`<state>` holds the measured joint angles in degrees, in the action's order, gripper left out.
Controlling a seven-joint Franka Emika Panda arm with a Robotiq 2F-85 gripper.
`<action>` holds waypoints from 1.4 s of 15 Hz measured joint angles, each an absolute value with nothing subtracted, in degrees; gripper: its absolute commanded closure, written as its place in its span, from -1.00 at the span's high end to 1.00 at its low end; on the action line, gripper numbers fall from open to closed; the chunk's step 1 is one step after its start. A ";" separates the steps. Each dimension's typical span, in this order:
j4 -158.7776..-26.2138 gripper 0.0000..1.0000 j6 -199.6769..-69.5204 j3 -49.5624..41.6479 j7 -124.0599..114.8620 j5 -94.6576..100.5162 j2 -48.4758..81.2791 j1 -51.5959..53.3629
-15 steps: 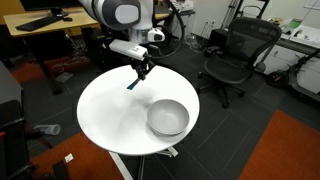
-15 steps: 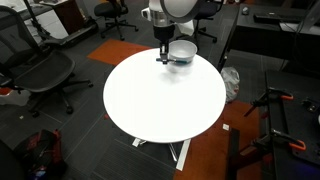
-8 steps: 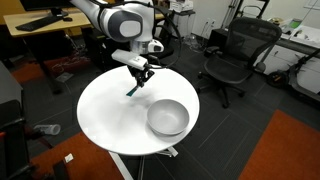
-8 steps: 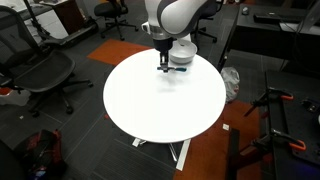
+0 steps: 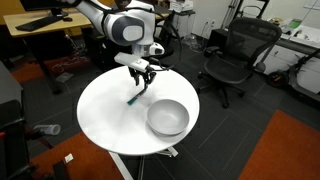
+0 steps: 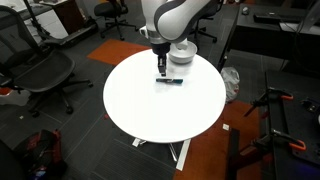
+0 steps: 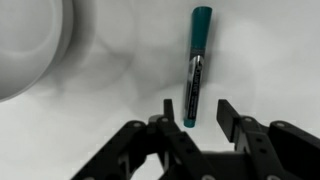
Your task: Remove the marker from the bowl.
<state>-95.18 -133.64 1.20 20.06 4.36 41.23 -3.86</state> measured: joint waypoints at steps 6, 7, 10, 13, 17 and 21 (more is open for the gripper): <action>-94.32 1.00 -133.64 1.20 20.05 5.61 40.24 -3.56; -94.34 1.00 -133.63 1.20 20.05 5.64 39.63 -3.49; -94.89 1.00 -133.62 1.23 20.05 5.64 37.12 -3.39; -96.75 1.00 -133.61 1.49 20.12 5.64 33.50 -3.38; -100.48 1.00 -133.61 2.38 20.23 5.64 27.81 -3.32; -103.79 1.00 -133.61 2.68 21.06 5.64 22.84 -3.21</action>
